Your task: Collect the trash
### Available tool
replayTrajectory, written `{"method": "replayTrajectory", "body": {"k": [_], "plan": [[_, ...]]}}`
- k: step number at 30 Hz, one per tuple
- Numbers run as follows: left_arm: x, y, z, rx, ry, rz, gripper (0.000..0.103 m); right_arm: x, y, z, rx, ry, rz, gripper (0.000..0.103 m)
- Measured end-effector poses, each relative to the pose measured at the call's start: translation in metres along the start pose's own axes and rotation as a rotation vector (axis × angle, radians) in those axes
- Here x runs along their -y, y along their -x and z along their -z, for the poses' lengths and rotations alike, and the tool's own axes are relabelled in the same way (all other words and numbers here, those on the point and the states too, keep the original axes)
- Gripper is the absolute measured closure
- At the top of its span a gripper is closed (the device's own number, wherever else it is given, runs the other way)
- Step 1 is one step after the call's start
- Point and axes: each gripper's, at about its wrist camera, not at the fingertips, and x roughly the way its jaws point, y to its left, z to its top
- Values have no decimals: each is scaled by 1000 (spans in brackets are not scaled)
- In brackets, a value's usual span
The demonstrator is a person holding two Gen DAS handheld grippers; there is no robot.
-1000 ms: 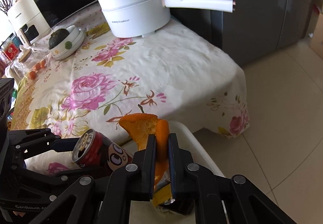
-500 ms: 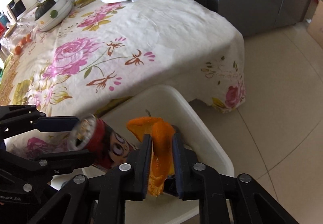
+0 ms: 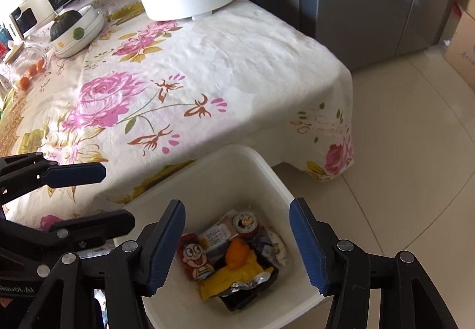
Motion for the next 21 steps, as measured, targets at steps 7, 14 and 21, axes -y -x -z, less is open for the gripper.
{"method": "replayTrajectory", "body": {"k": [7, 14, 21], "plan": [[-5, 31, 7, 117, 76, -149, 28, -17, 17, 1, 60, 42, -31, 30], [-9, 47, 42, 199, 148, -287, 24, -17, 26, 25, 122, -8, 44, 23], [-9, 40, 58, 187, 149, -382, 24, -26, 23, 49, 107, -34, 8, 17]]}}
